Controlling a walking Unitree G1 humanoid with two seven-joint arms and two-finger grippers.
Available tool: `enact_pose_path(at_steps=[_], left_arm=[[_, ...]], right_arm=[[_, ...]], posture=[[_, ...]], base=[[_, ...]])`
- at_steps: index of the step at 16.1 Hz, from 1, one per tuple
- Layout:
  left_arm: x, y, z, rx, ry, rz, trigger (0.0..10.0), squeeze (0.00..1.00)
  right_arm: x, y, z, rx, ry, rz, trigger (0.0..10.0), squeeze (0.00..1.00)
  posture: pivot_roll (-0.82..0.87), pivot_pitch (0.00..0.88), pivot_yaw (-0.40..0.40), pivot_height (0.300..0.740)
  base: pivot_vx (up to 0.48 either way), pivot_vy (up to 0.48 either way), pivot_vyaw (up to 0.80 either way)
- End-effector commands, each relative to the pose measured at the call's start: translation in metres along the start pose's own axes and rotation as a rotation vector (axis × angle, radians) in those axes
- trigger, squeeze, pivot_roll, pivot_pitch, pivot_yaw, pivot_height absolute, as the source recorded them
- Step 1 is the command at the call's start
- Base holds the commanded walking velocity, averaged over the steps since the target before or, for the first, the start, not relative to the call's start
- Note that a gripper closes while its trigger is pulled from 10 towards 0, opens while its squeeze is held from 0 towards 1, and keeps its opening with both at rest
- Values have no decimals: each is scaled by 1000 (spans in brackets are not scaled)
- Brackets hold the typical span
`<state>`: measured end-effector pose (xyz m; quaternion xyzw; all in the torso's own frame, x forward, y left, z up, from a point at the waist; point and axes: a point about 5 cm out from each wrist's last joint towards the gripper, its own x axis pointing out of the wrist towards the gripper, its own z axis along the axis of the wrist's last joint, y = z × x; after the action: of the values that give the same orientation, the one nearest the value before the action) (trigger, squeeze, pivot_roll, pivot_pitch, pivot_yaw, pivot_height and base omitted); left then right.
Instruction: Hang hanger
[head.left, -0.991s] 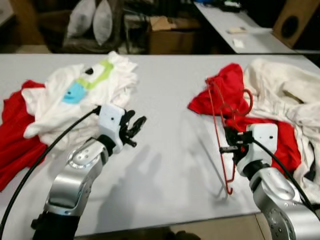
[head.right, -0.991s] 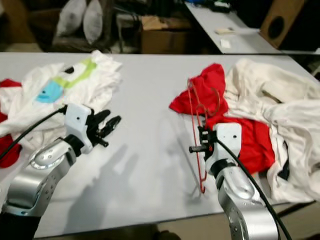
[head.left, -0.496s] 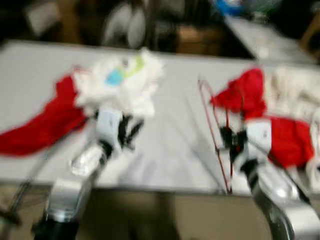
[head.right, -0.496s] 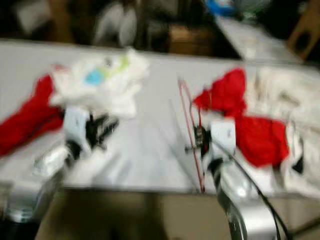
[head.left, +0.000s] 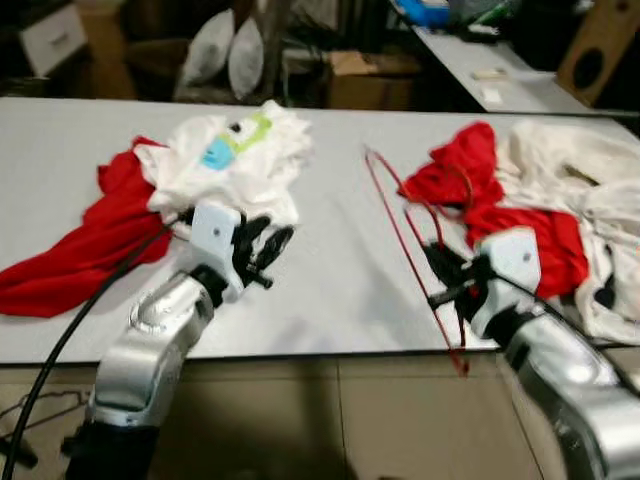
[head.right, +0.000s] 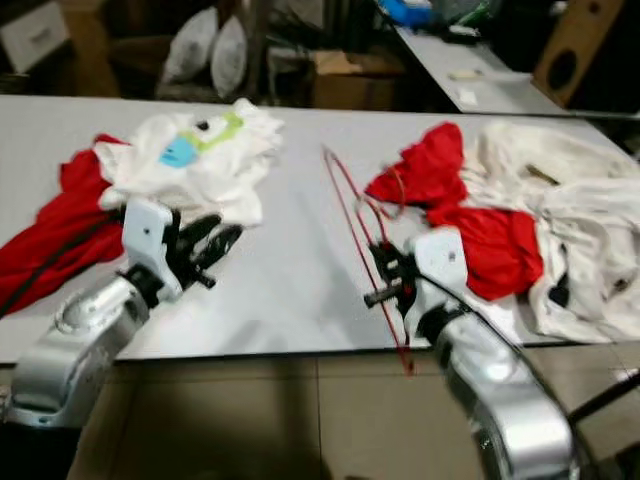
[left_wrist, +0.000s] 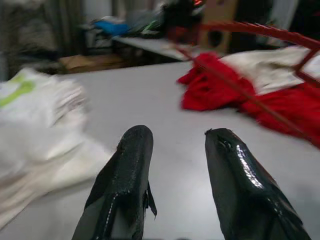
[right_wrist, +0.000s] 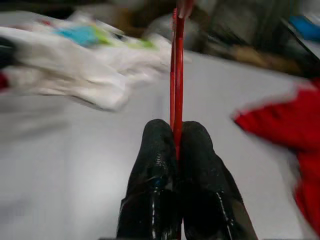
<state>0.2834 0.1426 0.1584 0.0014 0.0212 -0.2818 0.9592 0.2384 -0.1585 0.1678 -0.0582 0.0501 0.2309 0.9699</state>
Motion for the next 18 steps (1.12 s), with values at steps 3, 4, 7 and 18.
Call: enact_pose_path(at_steps=[3,4,7,18], left_arm=[[-5,0,33,-32,-104,-207,10000,1000],[-6,0,37,-25,-112,-233,10000,1000],[-9,-6,93,53,-248,-460,10000,1000],[22,-13,69,161,-87,-433,10000,0]], right_arm=[[-15,-24,31,-75,-72,381,10000,0],[-17,-27,33,-80,-68,421,10000,0],[-27,-47,45,-157,-1,642,10000,0],[-27,-39,66,-245,-51,755,10000,0]], posture=[[-13,0,-30,740],[-13,0,-30,740],[10,0,-47,740],[-4,0,-6,740]], base=[[0,0,0],[0,0,0],[0,0,0],[0,0,0]])
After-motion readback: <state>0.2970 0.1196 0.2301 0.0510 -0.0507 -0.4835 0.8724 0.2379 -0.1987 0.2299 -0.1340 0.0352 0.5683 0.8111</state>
